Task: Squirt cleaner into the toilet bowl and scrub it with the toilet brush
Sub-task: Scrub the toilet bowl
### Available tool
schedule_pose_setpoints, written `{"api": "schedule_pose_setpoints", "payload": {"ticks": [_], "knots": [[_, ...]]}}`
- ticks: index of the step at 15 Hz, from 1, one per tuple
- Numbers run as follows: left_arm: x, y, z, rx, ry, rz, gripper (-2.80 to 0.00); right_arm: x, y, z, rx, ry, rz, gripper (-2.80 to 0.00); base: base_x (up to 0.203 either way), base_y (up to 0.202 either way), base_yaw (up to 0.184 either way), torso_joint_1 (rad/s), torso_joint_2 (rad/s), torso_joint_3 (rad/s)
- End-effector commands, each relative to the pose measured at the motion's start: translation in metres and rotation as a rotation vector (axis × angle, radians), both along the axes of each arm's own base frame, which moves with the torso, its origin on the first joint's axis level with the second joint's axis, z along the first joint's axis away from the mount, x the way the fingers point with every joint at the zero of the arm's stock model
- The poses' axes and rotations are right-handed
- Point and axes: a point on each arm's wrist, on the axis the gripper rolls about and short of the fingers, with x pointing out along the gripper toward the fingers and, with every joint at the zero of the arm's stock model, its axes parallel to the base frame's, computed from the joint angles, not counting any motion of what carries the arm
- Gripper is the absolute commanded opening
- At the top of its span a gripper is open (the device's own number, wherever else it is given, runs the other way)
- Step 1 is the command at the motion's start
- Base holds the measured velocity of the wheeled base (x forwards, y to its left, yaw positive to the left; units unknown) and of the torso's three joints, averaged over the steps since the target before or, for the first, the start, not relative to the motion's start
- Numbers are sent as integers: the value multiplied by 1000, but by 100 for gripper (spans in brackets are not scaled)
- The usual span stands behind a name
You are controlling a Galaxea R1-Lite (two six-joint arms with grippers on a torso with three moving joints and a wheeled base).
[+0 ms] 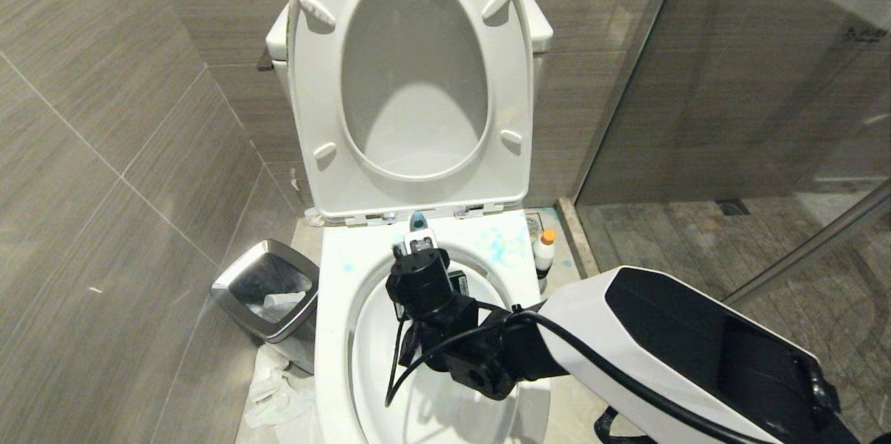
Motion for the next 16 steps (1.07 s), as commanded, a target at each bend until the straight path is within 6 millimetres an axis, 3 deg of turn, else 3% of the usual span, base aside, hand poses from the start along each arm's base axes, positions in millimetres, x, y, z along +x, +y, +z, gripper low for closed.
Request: {"api": "schedule_pose_setpoints", "payload": {"ticks": [1,3,5,7,13,16], "knots": [[0,0,0,0,2,1,-280,-11,-6,56,82,-69,3,-280,0,0,0,0,0,0],[0,0,0,0,1,0,-280,-17,-11,75,101,-86,3,-280,0,0,0,0,0,0],[0,0,0,0,1,1,-280,-19,-14,71,92,-73,1,-280,0,0,0,0,0,0],[0,0,0,0,1,-1,-280,-19,-13,59,82,-50,-1,-280,0,0,0,0,0,0],[0,0,0,0,1,1,-280,0,-3,-10,13,9,-22,-280,0,0,0,0,0,0],[0,0,0,0,1,0,-280,6,-3,-18,13,-9,-64,-280,0,0,0,0,0,0]]}}
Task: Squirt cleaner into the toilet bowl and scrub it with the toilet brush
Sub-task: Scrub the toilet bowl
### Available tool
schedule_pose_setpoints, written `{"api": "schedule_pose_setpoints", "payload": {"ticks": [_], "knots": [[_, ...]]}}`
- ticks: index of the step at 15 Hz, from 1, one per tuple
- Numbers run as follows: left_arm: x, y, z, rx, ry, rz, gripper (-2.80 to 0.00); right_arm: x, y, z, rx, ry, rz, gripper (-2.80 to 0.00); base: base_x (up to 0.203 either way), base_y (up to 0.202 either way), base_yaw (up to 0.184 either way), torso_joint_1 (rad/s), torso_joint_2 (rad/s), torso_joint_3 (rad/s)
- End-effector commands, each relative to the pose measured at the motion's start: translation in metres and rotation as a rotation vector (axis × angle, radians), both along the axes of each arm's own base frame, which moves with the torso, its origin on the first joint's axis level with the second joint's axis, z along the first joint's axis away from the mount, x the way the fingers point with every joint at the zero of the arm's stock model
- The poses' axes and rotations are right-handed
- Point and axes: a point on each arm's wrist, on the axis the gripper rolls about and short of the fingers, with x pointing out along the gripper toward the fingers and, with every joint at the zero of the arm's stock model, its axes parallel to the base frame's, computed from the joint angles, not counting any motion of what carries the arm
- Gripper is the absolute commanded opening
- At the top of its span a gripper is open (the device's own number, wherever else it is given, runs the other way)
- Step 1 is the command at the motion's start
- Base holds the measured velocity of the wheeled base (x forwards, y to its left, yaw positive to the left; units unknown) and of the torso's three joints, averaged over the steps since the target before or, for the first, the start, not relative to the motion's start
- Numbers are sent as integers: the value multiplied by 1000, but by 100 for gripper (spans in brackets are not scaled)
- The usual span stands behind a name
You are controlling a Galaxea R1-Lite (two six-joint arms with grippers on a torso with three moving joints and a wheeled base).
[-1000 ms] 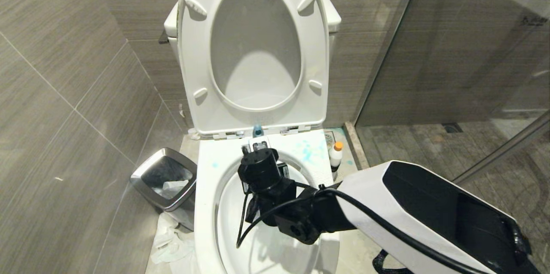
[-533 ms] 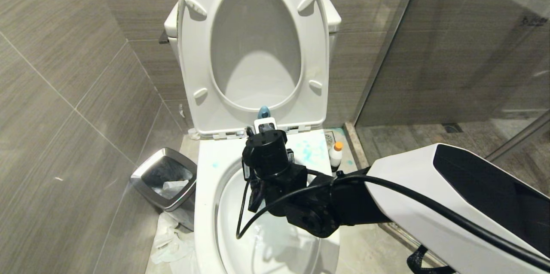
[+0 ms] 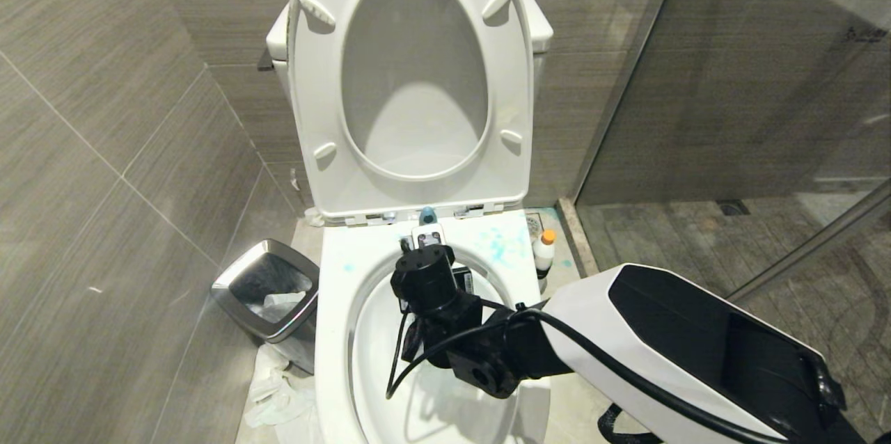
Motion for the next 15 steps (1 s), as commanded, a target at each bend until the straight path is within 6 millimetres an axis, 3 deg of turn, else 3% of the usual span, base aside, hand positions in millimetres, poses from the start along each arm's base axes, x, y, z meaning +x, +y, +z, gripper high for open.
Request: {"api": "schedule_pose_setpoints", "payload": {"ticks": [1,5,7,11,15], "knots": [[0,0,0,0,1,0,-280,1,0,-10,-13,10,-11,-280,0,0,0,0,0,0],[0,0,0,0,1,1,-280,-13,-10,35,27,-32,-23,-280,0,0,0,0,0,0],[0,0,0,0,2,0,-280,-33,-20,64,43,-45,-5,-280,0,0,0,0,0,0],[0,0,0,0,1,0,-280,-89,-43,106,42,-48,67,-280,0,0,0,0,0,0],[0,0,0,0,2,0,-280,-114,-64,141,37,-63,98,-280,0,0,0,0,0,0]]}}
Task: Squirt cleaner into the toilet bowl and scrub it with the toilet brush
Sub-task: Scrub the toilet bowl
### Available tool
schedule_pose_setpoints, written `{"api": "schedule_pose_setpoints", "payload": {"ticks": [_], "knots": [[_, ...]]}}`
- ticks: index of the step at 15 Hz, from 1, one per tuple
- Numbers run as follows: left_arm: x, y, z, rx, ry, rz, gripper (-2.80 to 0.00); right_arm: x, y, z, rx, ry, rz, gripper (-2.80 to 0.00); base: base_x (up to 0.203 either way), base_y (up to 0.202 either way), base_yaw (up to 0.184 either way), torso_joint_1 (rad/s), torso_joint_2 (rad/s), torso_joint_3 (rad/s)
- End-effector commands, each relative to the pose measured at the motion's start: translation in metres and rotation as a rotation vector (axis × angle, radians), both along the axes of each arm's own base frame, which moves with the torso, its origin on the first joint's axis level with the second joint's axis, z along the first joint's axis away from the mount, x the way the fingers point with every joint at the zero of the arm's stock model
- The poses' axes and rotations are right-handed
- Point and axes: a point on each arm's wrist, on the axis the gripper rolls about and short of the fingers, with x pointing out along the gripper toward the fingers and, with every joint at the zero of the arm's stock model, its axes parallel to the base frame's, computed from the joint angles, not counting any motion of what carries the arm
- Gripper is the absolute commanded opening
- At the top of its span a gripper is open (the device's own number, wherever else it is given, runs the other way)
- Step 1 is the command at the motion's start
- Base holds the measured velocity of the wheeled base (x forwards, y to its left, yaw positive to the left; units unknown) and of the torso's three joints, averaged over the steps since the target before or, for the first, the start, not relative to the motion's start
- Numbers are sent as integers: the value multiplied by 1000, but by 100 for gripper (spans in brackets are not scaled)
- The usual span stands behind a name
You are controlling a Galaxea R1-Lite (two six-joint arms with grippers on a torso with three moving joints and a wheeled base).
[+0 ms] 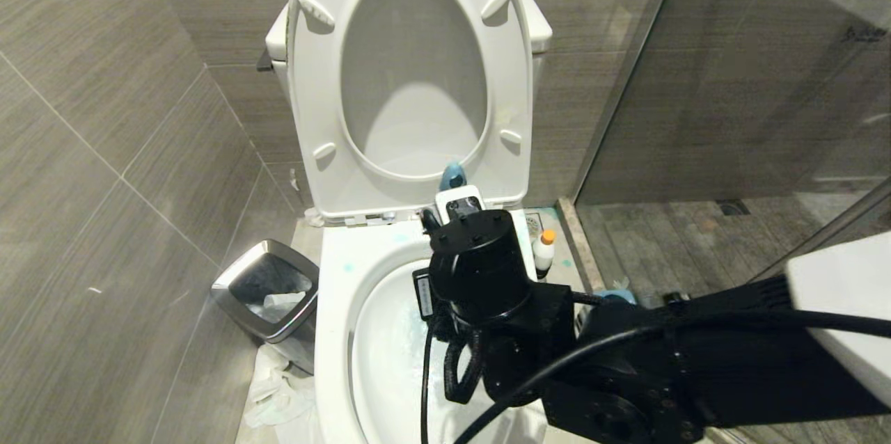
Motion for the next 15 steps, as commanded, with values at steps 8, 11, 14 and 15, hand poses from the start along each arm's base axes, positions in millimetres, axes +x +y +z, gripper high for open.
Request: {"api": "schedule_pose_setpoints", "payload": {"ticks": [8,11,14,15], "knots": [[0,0,0,0,1,-1,-280,-21,-26,41,81,-37,2,-280,0,0,0,0,0,0],[0,0,0,0,1,0,-280,-24,-31,47,91,-43,3,-280,0,0,0,0,0,0],[0,0,0,0,1,-1,-280,-32,-44,67,94,-53,-1,-280,0,0,0,0,0,0],[0,0,0,0,1,1,-280,-35,-52,74,75,-43,-9,-280,0,0,0,0,0,0]]}}
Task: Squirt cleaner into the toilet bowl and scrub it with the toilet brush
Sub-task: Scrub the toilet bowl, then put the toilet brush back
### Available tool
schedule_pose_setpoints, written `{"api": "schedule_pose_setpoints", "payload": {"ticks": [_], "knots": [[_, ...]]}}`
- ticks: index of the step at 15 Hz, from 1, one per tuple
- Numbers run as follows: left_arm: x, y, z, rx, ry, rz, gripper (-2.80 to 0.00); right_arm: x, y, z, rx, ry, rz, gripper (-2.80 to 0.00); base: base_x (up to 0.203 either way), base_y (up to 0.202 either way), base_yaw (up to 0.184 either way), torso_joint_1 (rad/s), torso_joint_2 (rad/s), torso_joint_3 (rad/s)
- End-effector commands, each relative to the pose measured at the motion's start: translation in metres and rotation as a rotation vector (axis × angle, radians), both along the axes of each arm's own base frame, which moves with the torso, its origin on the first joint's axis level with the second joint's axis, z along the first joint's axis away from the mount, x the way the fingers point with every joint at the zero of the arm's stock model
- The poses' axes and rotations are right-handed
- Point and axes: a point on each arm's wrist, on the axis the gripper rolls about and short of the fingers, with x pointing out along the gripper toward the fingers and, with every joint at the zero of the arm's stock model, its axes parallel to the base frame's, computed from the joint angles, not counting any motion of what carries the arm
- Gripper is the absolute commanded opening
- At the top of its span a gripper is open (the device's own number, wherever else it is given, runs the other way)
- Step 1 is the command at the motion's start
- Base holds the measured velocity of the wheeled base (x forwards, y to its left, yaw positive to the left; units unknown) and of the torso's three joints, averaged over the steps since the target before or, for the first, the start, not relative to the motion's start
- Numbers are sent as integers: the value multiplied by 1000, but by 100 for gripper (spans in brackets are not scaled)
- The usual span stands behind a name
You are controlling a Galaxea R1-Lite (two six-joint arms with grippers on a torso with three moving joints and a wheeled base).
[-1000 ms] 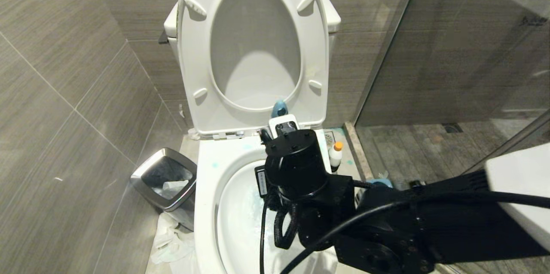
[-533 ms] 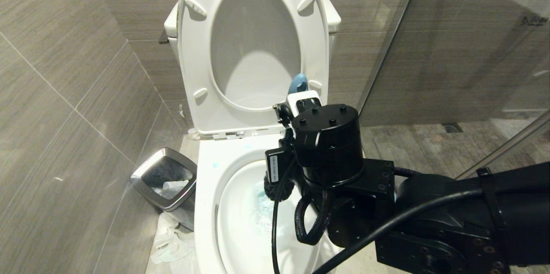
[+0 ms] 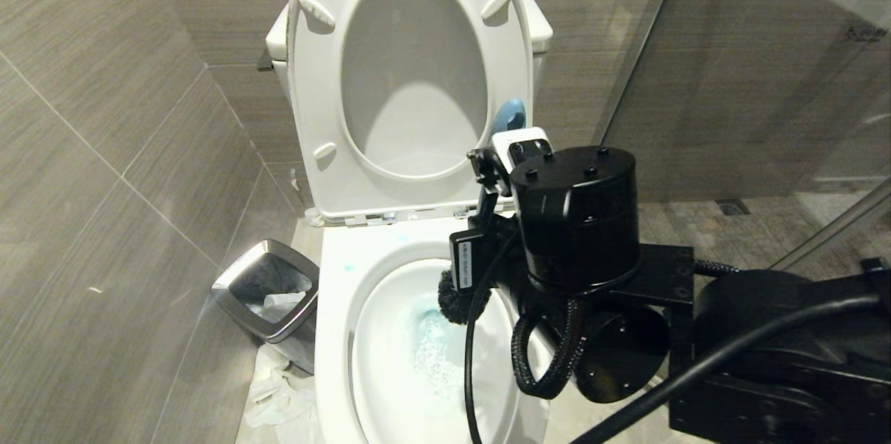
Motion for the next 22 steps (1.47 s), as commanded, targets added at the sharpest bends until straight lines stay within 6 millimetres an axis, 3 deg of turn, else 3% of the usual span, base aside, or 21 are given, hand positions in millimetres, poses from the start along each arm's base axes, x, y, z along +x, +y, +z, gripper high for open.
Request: {"api": "schedule_pose_setpoints", "payload": {"ticks": [1,4,9,13,16,22], "knots": [[0,0,0,0,2,0,-280,-5,-23,27,-3,-8,-45,-280,0,0,0,0,0,0],[0,0,0,0,1,-1,-280,18,-57,45,-13,-25,-194,-280,0,0,0,0,0,0],[0,0,0,0,2,-1,-280,60,-114,47,-34,-20,-424,-280,0,0,0,0,0,0],[0,0,0,0,1,-1,-280,89,-157,30,-68,27,-550,-280,0,0,0,0,0,0],[0,0,0,0,1,-1,-280,104,-183,14,-56,74,-536,-280,0,0,0,0,0,0],[0,0,0,0,2,0,-280,152,-222,-46,-45,32,-428,-280,0,0,0,0,0,0]]}}
